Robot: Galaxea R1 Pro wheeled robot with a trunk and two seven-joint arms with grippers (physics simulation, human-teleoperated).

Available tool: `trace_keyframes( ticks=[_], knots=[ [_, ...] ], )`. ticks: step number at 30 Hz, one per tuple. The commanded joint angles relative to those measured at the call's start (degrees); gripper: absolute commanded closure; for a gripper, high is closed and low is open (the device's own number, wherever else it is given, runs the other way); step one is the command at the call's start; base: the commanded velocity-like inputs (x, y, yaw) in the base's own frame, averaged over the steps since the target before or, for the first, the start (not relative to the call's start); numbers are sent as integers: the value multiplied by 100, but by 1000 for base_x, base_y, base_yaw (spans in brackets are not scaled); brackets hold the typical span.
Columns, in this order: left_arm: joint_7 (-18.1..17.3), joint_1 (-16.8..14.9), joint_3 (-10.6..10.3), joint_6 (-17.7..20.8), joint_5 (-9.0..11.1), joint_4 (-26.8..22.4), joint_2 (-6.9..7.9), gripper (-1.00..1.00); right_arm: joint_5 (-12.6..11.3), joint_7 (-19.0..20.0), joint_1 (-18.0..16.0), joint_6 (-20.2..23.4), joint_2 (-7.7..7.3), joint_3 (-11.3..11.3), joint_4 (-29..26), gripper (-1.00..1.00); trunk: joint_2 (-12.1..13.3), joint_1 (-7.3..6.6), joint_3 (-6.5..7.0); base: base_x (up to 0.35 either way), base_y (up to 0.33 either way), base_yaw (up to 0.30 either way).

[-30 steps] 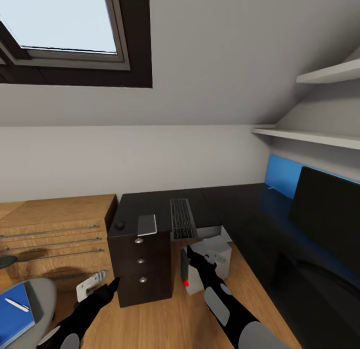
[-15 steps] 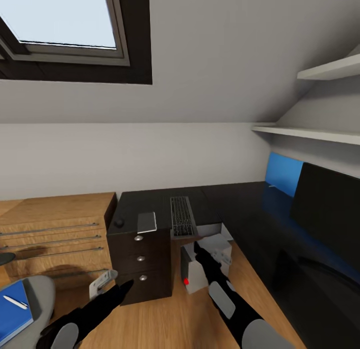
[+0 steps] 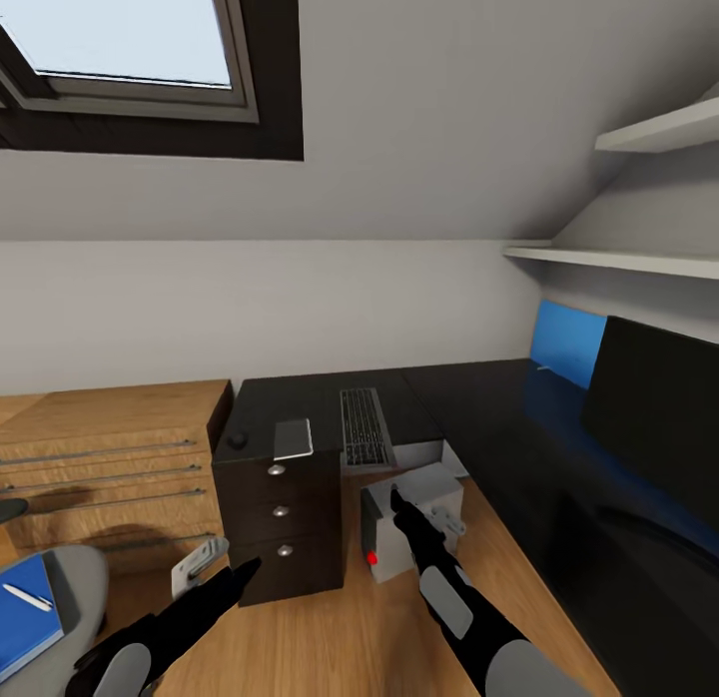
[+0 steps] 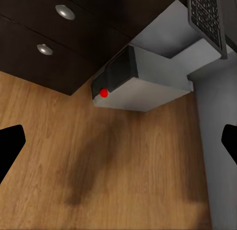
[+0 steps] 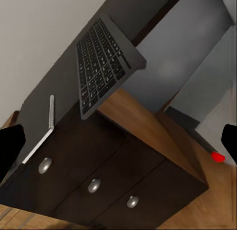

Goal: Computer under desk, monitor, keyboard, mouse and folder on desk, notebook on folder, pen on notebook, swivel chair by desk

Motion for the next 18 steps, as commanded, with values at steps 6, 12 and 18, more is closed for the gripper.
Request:
trace_keyframes(
  ticks=[6,12,18],
  knots=[
    [51,-4,6,15,61,-9,1,-100,-67,9,-12,-26,6,35,448,-100,-246,133,-114,0,0,0],
    [51,-9,6,15,55,-9,1,-100,-607,77,-13,980,-21,-187,392,-100,-487,264,-222,0,0,0],
    [51,-13,7,15,53,-9,9,-100,-1182,855,-14,2164,-130,-364,137,-100,-727,396,-330,0,0,0]
  ],
)
